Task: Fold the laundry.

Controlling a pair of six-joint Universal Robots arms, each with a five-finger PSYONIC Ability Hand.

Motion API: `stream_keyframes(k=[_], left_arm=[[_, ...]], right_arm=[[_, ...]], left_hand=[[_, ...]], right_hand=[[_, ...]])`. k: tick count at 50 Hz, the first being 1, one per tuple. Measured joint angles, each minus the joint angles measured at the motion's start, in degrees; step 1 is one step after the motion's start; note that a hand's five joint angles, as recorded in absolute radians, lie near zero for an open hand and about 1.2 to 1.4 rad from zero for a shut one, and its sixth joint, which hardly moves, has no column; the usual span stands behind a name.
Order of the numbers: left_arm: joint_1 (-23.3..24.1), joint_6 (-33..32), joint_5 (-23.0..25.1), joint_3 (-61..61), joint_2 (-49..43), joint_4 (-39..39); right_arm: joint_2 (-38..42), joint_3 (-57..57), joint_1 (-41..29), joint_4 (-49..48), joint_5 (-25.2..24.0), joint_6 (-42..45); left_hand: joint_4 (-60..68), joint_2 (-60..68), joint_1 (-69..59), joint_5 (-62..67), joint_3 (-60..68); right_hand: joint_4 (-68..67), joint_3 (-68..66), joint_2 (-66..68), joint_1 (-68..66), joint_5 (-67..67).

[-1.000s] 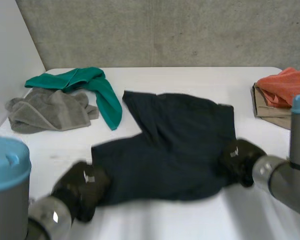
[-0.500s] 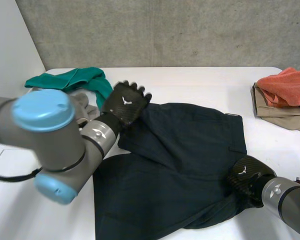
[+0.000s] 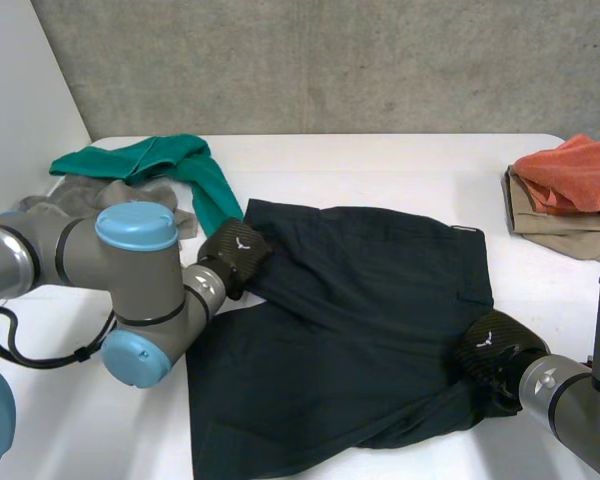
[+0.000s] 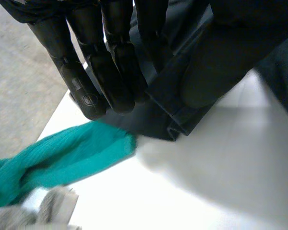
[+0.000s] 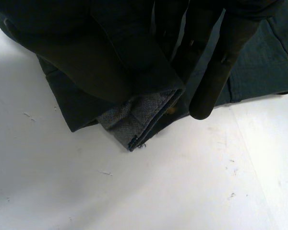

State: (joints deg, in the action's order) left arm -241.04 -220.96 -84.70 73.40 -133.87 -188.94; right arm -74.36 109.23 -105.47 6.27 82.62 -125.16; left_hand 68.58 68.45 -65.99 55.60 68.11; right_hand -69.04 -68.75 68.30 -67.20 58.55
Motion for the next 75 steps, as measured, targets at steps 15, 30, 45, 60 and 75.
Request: stream_keyframes(k=[15,30,45,60,75], left_arm=[[0.9,-0.6,-13.9,8.4,7.0,-0.8],[3.0,1.6,-18.6,12.9,15.9,-0.2],[11.6,18.8,-10.1,34.8,39.6,17.4],[13.5,21.4,-8.7,38.2,32.2,14.0],[7.8,20.8,-9.7,20.7,25.5,-0.6]], right_arm=[[-0.1,-0.3,-0.9,0.0,0.0,-4.8],[-0.2,-0.6,-0.9,0.0,-0.2,-7.7],[-0.2,-1.6,-0.9,-1.2,0.1,-12.1],[-1.0,-2.1,-0.6,-2.0,0.5,-13.8],[0.3,-11.2,-1.1,-2.0,0.4,-13.2]], left_hand=[[0.0,0.2,0.0,0.0,0.2],[-45.5,-44.8,43.2,-42.6,-44.1],[-45.5,-44.8,43.2,-42.6,-44.1],[-3.0,-2.8,0.4,-0.3,-2.8],[0.0,0.1,0.3,1.3,0.0]], right_hand=[[0.0,0.0,0.0,0.0,0.0],[0.0,0.0,0.0,0.0,0.0],[0.0,0.0,0.0,0.0,0.0],[0.0,0.0,0.0,0.0,0.0],[0.0,0.0,0.0,0.0,0.0]])
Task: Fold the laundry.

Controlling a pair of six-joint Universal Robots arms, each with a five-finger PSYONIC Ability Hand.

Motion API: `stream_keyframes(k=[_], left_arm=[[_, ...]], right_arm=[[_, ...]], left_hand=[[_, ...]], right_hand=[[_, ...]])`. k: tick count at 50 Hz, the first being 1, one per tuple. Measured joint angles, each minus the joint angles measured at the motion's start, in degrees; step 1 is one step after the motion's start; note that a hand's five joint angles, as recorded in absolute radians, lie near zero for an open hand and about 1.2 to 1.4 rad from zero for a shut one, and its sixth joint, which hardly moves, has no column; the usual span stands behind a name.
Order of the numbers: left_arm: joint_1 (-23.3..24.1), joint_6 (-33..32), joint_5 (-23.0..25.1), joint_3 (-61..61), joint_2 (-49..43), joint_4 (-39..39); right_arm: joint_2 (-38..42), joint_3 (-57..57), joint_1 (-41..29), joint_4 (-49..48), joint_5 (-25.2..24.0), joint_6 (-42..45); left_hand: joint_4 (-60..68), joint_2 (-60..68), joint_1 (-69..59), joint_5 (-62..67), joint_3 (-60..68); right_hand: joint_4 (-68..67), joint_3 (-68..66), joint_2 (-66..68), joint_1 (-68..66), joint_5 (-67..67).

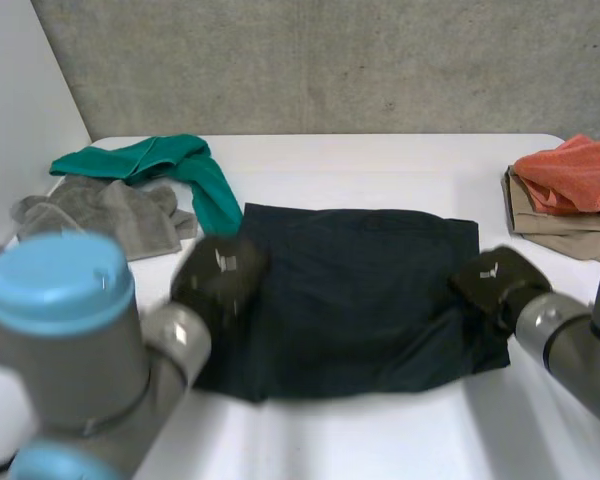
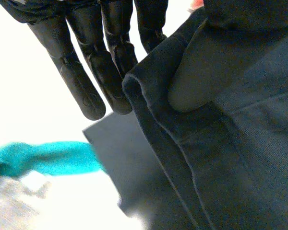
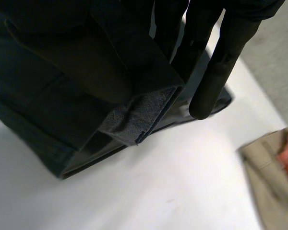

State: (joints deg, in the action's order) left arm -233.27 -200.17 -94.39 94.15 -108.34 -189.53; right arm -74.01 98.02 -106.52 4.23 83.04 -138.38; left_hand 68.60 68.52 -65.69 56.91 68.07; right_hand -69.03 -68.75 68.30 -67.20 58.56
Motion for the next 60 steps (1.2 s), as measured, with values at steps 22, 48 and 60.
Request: stream_keyframes(k=[22,48,60], left_arm=[[-6.8,-11.6,3.6,-41.0,-38.0,-26.3],[-4.6,-5.6,1.8,-15.5,-17.1,-31.4],[-4.5,-2.1,1.3,-6.4,-13.1,-31.0]], right_arm=[[29.7,-36.0,0.0,-23.9,6.7,0.7],[14.2,-20.0,0.7,-8.6,6.2,-11.4],[17.8,-14.0,0.9,-8.6,-0.4,-16.3]], left_hand=[[-6.3,-6.2,4.8,-5.4,-5.9],[-56.9,-56.6,54.3,-54.0,-55.8],[-56.9,-56.6,54.3,-54.0,-55.8]], right_hand=[[28.8,28.4,-28.5,26.7,-29.4],[56.5,56.3,-55.7,54.0,-56.0],[47.6,47.4,-47.1,46.1,-46.7]])
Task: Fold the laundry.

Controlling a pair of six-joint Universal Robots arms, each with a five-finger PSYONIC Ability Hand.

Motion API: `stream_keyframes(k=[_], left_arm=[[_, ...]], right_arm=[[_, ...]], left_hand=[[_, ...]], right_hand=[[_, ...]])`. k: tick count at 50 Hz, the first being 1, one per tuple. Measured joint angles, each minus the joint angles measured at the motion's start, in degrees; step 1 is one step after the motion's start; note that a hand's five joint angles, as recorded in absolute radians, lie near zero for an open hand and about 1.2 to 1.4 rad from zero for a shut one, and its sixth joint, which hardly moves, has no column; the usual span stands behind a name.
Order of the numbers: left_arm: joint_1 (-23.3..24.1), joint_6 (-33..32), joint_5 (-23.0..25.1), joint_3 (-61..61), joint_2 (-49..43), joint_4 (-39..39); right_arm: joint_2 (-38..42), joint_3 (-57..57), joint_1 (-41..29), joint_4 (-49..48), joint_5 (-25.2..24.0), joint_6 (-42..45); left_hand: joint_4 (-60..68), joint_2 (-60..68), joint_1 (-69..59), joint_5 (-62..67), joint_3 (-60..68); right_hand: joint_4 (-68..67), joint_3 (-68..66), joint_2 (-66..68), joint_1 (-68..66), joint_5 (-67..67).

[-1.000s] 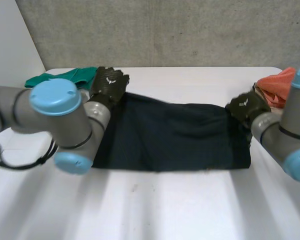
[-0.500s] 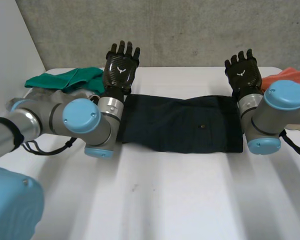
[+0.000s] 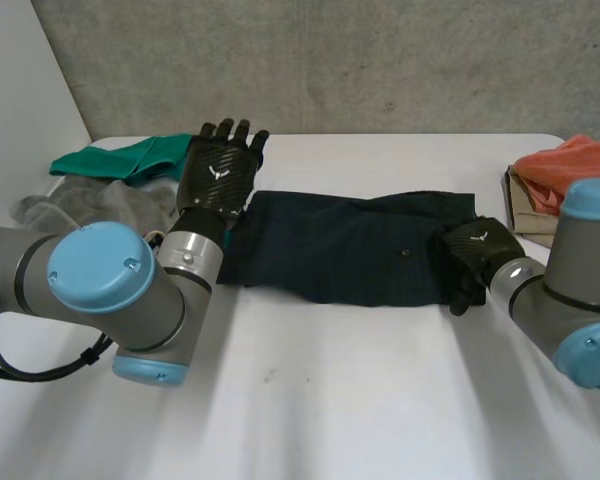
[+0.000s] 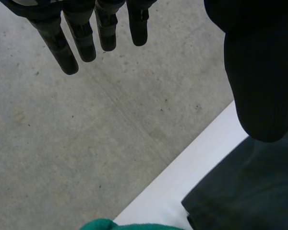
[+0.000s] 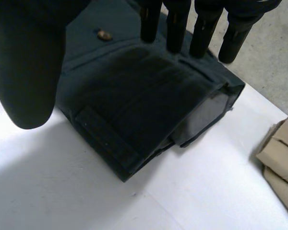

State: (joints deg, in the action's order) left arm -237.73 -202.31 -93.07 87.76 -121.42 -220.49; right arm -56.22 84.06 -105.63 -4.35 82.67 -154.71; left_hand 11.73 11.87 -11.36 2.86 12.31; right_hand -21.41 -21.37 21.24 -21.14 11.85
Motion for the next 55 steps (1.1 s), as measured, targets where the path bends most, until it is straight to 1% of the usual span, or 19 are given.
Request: stream_keyframes(k=[2,3,6,9,14,18,24,30,34,39,40,41,44,45,46,48,49,52,55], left_arm=[[0.0,0.0,0.0,0.2,-0.1,0.0],[0.0,0.0,0.0,0.5,-0.2,0.0],[0.0,0.0,-0.1,0.8,-0.3,0.0],[0.0,-0.1,-0.1,1.0,-0.3,0.0],[0.0,-0.1,-0.1,1.7,1.5,0.2],[-0.1,-0.1,-0.2,3.1,4.6,0.6],[-0.3,0.4,-0.2,5.7,8.5,0.8],[-0.4,2.0,-0.2,8.0,11.1,1.1],[-0.5,3.3,-0.3,8.9,12.2,1.5],[-0.5,4.2,-0.3,9.2,12.6,2.0],[-0.5,4.3,-0.3,9.1,12.6,2.0],[-0.5,4.3,-0.3,9.0,12.6,2.1],[-0.3,4.5,-0.3,8.5,12.6,2.2],[-0.3,4.5,-0.2,8.3,12.5,2.2],[-0.1,4.6,-0.2,7.7,12.5,2.2],[0.2,4.7,-0.2,7.0,12.4,2.2],[0.9,5.1,-0.2,5.6,12.1,2.4],[1.9,5.9,-0.2,3.7,11.5,2.8],[3.6,7.6,-0.2,-0.2,9.6,4.7]], right_arm=[[0.9,-0.1,0.0,-1.0,0.2,0.2],[1.9,-0.3,0.1,-2.5,0.7,0.5],[2.8,-0.5,0.8,-4.5,2.4,1.4],[2.4,0.0,1.7,-5.3,3.7,2.4],[-4.0,3.6,5.6,-6.6,6.0,8.2],[-10.5,7.3,9.3,-7.0,6.5,17.7],[-13.4,8.1,9.2,-10.0,5.9,31.0],[-12.2,7.1,-0.7,-17.1,-0.5,36.7],[-8.9,9.6,-9.6,-20.6,-10.4,38.0],[-6.1,14.1,-16.0,-21.0,-19.5,39.9],[-5.9,14.6,-16.3,-20.9,-20.0,40.1],[-5.7,15.8,-16.9,-20.4,-21.3,40.3],[-6.3,17.8,-16.9,-19.5,-22.7,39.5],[-6.6,18.1,-16.7,-19.3,-22.8,39.1],[-8.4,18.9,-15.8,-18.7,-23.1,37.2],[-9.2,19.2,-15.3,-18.5,-23.2,36.2],[-13.7,20.2,-12.3,-17.8,-23.6,29.4],[-17.2,20.5,-9.6,-17.4,-24.3,22.0],[-22.2,20.0,-4.9,-16.7,-25.7,6.0]], left_hand=[[0.0,0.0,0.0,0.0,0.0],[0.0,0.0,0.0,0.0,0.0],[0.0,0.0,0.0,0.0,0.0],[0.0,0.0,0.0,0.0,0.0],[0.0,0.0,0.0,0.0,0.0],[0.0,0.0,0.0,0.0,0.0],[0.0,0.0,0.0,0.0,0.0],[0.0,0.0,0.0,0.0,0.0],[0.0,0.0,0.0,0.0,0.0],[0.0,0.0,0.0,0.0,0.0],[0.0,0.0,0.0,0.0,0.0],[0.0,0.0,0.0,0.0,0.0],[0.0,0.0,0.0,0.0,0.0],[0.0,0.0,0.0,0.0,0.0],[0.0,0.0,0.0,0.0,0.0],[0.0,0.0,0.0,0.0,0.0],[0.0,0.0,0.0,0.0,0.0],[0.0,0.0,0.0,0.0,0.0],[0.0,0.0,0.0,0.0,0.0]], right_hand=[[-8.8,-8.8,8.8,-10.0,8.8],[-24.6,-24.8,25.6,-23.9,24.4],[-43.7,-43.6,44.2,-40.0,41.8],[-46.7,-46.2,45.9,-40.9,44.4],[-47.1,-46.2,45.9,-41.6,44.5],[-47.2,-46.2,45.9,-42.4,44.5],[-47.4,-46.2,45.9,-42.8,44.5],[-47.4,-46.2,46.2,-43.2,44.8],[-47.4,-47.0,46.2,-43.2,45.2],[-47.4,-47.4,46.2,-43.2,45.5],[-46.2,-46.2,45.3,-42.5,44.5],[-38.0,-38.0,37.5,-36.0,37.1],[-13.8,-13.7,11.5,-11.6,13.0],[-8.3,-9.7,6.9,-6.0,7.9],[3.3,2.3,-4.1,4.0,-2.7],[6.1,5.5,-6.7,6.5,-5.3],[8.9,9.0,-8.7,8.1,-8.5],[8.9,9.0,-8.7,8.1,-9.3],[8.9,9.0,-8.7,8.1,-9.3]])
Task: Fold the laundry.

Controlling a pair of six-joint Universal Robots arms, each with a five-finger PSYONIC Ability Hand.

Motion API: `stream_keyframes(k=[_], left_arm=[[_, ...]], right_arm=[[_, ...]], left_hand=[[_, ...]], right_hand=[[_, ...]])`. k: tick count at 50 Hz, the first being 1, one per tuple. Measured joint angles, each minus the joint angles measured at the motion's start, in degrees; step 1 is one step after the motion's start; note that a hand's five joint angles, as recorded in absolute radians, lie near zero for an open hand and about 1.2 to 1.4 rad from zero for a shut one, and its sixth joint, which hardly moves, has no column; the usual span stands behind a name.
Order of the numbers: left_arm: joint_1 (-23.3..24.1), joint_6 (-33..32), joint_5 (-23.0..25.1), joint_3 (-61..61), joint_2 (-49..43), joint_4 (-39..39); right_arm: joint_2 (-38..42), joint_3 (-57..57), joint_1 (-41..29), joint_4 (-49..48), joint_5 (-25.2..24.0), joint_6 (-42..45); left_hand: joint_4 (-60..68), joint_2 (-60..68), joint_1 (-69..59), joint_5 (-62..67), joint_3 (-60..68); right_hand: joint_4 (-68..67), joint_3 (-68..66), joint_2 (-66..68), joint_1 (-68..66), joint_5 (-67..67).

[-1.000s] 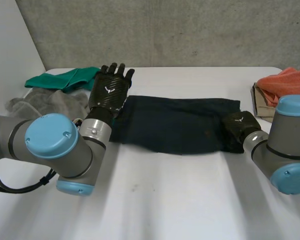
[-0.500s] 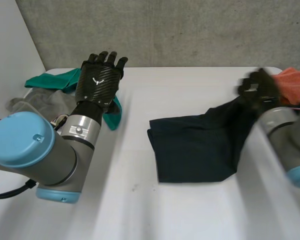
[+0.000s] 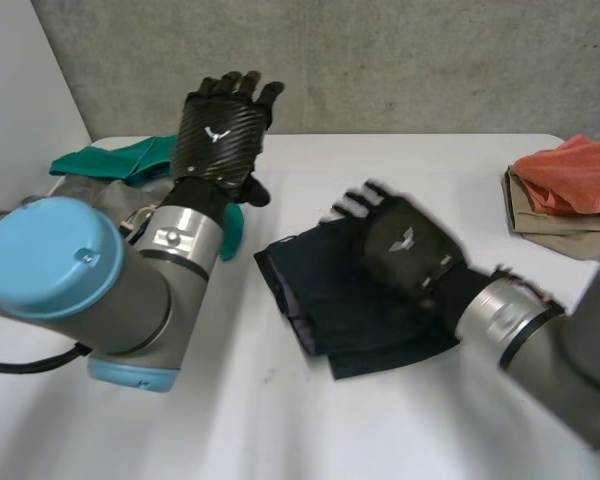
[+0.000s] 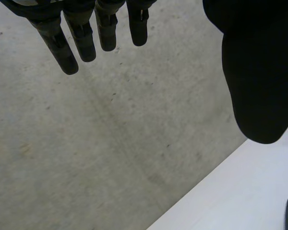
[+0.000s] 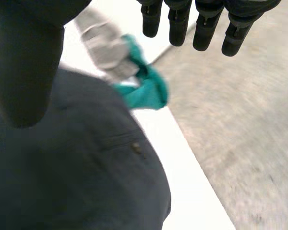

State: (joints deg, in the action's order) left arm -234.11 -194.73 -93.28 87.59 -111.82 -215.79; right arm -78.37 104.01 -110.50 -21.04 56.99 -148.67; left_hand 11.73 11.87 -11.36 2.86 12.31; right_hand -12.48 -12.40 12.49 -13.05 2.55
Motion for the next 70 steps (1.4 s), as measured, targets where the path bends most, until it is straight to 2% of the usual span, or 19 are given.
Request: stream_keyframes(k=[6,11,17,24,32,37,42,48,54,60,63,70], left_arm=[[2.8,2.9,0.0,-7.5,-5.3,8.3],[5.0,6.5,-0.5,-13.9,-10.3,18.6],[7.1,11.5,-3.1,-19.7,-15.9,28.8],[9.2,13.0,-6.2,-21.9,-20.3,32.9],[9.8,12.2,-7.0,-21.8,-23.0,35.6],[9.6,11.0,-6.8,-21.8,-23.5,37.4],[9.4,9.0,-6.5,-21.8,-23.1,38.4],[9.5,7.4,-6.2,-21.7,-21.9,38.6],[9.5,7.3,-5.5,-21.3,-17.4,38.3],[8.4,7.6,-2.7,-21.1,-9.7,38.0],[7.2,7.6,0.9,-21.0,-6.1,37.8],[3.0,8.7,17.4,-21.1,-0.1,38.1]], right_arm=[[-3.7,-4.2,6.4,4.1,0.0,-18.8],[0.1,-11.3,8.9,11.8,1.2,-23.2],[11.0,-25.0,8.7,24.1,1.8,-21.1],[24.0,-38.8,6.5,34.1,1.7,-15.9],[32.5,-43.1,5.1,38.3,3.0,-7.4],[35.0,-43.1,5.1,38.9,7.8,0.4],[34.1,-41.7,5.1,38.9,11.0,6.5],[29.4,-37.9,5.0,36.8,11.4,8.5],[21.6,-28.9,5.0,27.8,11.1,7.9],[12.8,-16.1,5.3,16.0,10.4,7.3],[9.2,-9.3,5.5,11.2,9.0,7.2],[5.4,4.7,6.2,5.8,1.1,7.3]], left_hand=[[0.0,0.0,0.0,0.0,0.0],[0.0,0.0,0.0,0.0,0.0],[0.0,0.0,0.0,0.0,0.0],[0.0,0.0,-0.1,0.0,0.0],[0.0,0.0,-0.1,0.0,0.0],[0.0,0.0,-0.1,0.0,0.0],[0.0,0.0,0.0,0.0,0.0],[0.0,0.0,0.0,0.0,0.0],[0.0,0.0,0.0,0.0,0.0],[0.0,0.0,0.0,0.0,0.0],[0.0,0.0,0.0,0.0,0.0],[0.0,0.0,0.0,0.0,0.0]], right_hand=[[0.0,0.0,0.0,0.0,0.0],[0.0,0.0,0.0,0.0,0.0],[0.0,0.0,0.0,0.0,0.0],[0.0,0.0,0.0,0.0,0.0],[0.0,0.0,0.0,0.0,0.0],[0.0,0.0,-1.5,1.8,0.0],[0.0,0.8,-2.9,3.7,0.0],[0.0,0.8,-2.9,3.9,0.0],[0.0,0.8,-2.9,3.9,0.0],[0.0,0.8,-2.9,3.9,0.0],[0.0,0.8,-2.9,3.9,0.0],[0.0,0.8,-2.9,3.9,0.0]])
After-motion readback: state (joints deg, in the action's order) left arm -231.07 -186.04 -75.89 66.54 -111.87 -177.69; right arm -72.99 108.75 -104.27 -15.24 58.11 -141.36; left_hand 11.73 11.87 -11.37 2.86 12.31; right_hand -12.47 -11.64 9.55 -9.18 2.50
